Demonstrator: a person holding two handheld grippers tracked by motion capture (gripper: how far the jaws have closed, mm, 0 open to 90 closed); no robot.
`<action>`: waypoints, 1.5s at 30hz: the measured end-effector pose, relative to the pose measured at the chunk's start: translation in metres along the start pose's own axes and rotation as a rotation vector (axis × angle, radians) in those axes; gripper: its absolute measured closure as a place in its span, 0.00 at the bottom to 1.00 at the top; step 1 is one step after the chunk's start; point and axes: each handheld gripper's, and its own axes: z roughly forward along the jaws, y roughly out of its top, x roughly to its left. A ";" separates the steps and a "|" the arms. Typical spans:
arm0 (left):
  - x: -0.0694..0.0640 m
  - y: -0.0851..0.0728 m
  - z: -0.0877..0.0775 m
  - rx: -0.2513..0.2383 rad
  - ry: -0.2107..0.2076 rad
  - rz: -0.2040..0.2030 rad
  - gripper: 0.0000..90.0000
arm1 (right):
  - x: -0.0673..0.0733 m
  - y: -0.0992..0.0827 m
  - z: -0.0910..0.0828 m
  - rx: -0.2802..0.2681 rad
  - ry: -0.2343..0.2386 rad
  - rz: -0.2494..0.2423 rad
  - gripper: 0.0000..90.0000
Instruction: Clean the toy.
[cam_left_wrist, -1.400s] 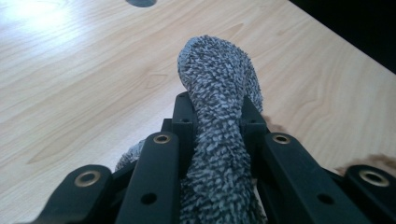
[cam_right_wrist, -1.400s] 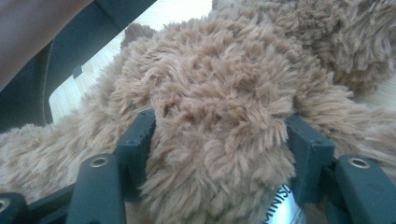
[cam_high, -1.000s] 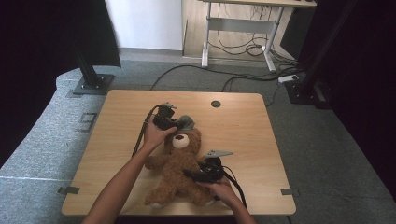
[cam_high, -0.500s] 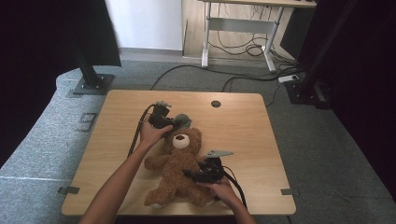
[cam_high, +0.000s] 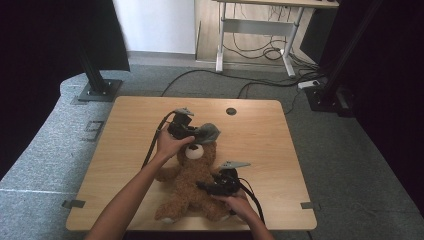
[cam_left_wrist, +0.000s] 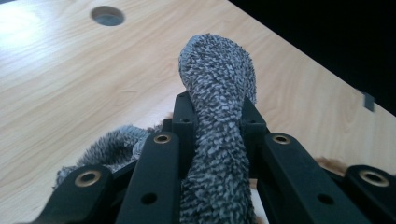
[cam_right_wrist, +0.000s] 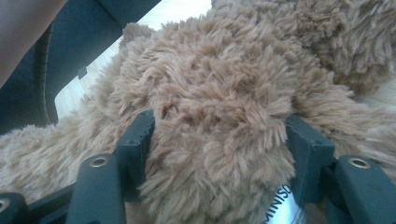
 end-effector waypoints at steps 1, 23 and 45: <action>-0.002 0.000 0.000 0.007 -0.003 0.009 0.82 | 0.000 0.000 0.000 -0.001 -0.002 0.000 0.41; -0.025 -0.028 -0.024 0.002 -0.089 0.043 0.83 | 0.003 0.000 0.004 -0.021 -0.042 -0.010 0.40; -0.028 -0.068 -0.044 -0.006 -0.150 -0.018 0.83 | 0.004 -0.001 0.004 -0.032 -0.051 -0.010 0.39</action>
